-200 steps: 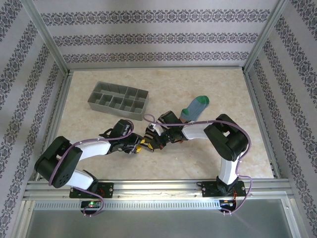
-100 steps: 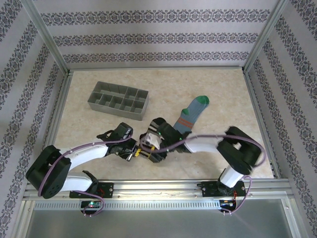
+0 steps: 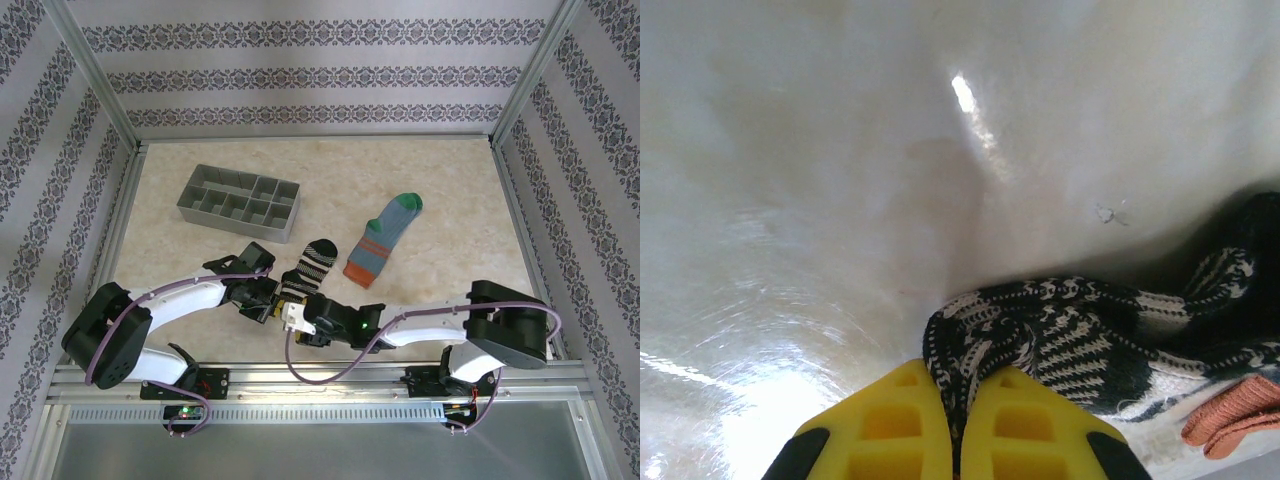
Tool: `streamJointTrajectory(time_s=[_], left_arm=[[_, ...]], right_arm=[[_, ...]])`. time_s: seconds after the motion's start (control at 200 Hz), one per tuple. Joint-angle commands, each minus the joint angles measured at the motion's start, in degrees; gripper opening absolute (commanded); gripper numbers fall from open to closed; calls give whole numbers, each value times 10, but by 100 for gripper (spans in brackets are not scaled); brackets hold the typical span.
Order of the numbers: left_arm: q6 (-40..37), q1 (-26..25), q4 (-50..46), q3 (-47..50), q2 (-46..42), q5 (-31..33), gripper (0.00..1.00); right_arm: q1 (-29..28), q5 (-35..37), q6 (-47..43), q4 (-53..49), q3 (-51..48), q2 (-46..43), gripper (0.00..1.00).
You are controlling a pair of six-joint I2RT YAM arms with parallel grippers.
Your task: Roll the socks
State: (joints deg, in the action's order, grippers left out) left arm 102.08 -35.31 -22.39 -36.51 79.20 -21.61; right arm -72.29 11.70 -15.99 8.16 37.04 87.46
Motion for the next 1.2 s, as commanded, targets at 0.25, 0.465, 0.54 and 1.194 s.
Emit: streamJointTrajectory(time_s=[0.25,0.465,0.54,1.194], left_arm=[[9,-9,-57,7,10,18,0],[15,-9,-52,15,-4,22,0],[18,-8,-44,20,-12,23,0],[-81,25,165,133,-189,58,59]], right_arm=[[-19,79,-65,8,49,85,51],[9,66,-17,-28,60,115,14],[15,46,-4,-47,58,114,3],[189,-334,180,-118,26,140,0]])
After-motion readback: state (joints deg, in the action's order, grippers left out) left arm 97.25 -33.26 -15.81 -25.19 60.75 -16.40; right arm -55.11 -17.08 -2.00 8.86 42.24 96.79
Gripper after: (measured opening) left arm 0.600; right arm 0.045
